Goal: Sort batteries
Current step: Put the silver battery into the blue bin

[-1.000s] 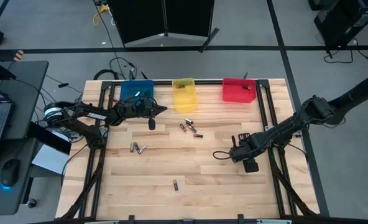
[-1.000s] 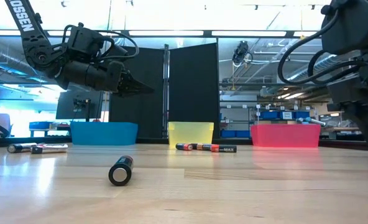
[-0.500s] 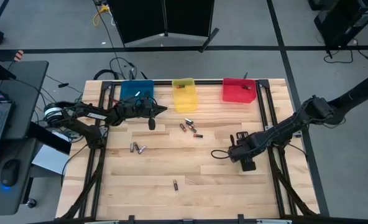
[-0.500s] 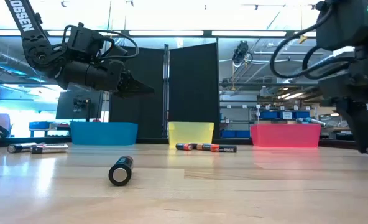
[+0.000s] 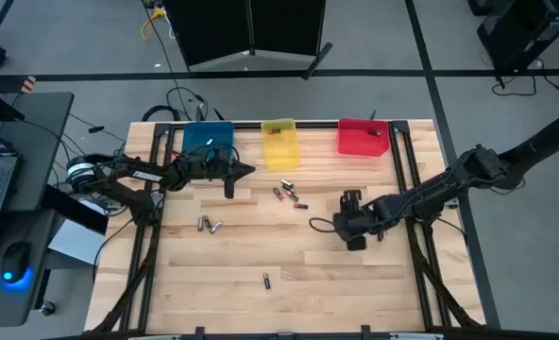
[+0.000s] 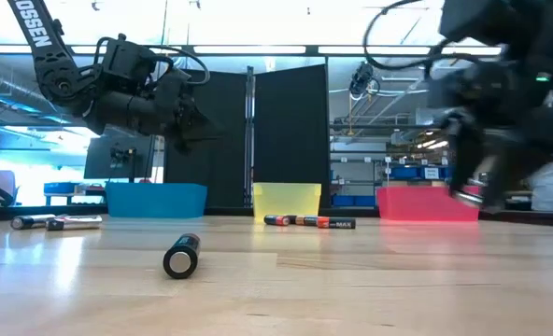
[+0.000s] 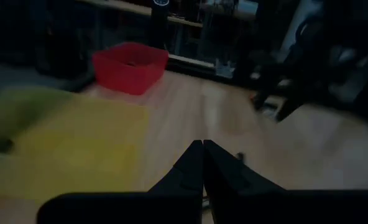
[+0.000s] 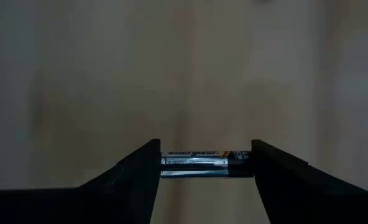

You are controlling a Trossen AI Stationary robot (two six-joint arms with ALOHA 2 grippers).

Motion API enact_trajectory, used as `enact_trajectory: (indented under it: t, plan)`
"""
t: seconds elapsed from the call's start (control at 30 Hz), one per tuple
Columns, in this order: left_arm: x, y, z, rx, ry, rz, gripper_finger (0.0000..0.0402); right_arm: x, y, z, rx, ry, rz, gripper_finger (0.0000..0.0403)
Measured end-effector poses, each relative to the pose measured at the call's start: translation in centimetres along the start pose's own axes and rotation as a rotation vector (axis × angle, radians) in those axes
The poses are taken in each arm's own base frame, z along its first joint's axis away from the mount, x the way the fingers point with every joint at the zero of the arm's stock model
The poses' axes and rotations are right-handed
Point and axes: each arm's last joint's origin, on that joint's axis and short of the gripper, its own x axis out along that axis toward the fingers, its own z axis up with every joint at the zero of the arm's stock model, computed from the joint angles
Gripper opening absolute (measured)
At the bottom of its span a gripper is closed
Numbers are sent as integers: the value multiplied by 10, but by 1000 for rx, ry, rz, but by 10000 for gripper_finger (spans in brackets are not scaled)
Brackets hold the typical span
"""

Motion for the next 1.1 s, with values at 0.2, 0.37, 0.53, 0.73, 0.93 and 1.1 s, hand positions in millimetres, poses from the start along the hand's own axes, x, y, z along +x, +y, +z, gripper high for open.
enact_trajectory:
  t: [0.2, 0.37, 0.53, 0.73, 0.93, 1.1]
  plan:
    - [1, -2, 1, -210, 9, -54, 16, 2, -16, 24, -37, -202, -192, 236]
    - [4, -5, 7, -300, 27, -160, 16, -3, -30, 46, -94, -374, -333, 236]
    - [17, -16, 28, -263, -5, -273, 17, -11, -41, 65, -162, -528, -440, 236]
    - [39, -24, 51, -267, 20, -302, 34, -22, -45, 77, -244, -638, -530, 236]
    - [62, -29, 56, -258, 80, -319, 99, -31, -48, 84, -268, -699, -612, 236]
    - [82, -34, 57, -231, 47, -368, 149, -34, -48, 86, -272, -725, -632, 236]
